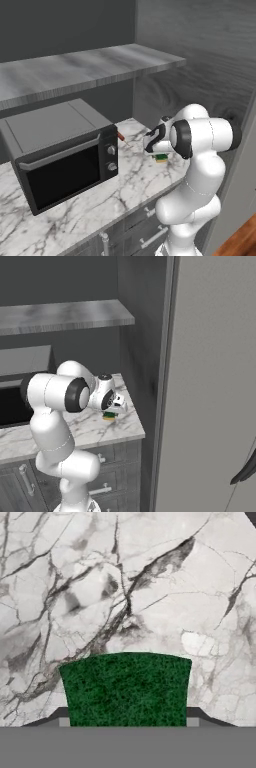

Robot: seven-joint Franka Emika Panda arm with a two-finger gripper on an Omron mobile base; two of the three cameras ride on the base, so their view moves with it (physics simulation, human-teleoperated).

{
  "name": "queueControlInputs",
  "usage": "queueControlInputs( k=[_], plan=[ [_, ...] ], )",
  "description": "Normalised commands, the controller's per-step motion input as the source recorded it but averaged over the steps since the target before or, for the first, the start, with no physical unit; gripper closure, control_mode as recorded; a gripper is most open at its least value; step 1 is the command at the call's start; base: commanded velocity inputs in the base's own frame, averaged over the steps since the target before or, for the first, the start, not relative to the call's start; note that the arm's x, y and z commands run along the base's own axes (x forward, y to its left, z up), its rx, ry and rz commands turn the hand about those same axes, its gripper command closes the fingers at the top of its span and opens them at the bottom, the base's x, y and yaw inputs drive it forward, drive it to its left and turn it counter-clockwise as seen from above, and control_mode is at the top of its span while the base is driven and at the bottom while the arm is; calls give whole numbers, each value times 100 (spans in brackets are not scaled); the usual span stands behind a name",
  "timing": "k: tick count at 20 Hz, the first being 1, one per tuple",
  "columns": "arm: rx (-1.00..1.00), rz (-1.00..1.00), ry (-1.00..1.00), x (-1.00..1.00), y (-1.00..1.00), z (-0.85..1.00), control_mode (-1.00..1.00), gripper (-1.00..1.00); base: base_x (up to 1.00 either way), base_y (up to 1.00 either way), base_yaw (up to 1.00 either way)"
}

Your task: Place the sponge inside the microwave to prepare for sanitizing.

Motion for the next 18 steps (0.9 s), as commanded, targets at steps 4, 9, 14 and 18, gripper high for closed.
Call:
queueControlInputs(
  k=[4,9,14,18],
  plan=[
    [0,0,0,-4,1,0,-100,100,0,0,0],
    [0,0,0,-23,3,85,-100,100,0,0,0],
    [0,0,0,-88,10,100,-100,100,0,0,0],
    [0,0,0,-100,3,100,-100,100,0,0,0]
  ],
)
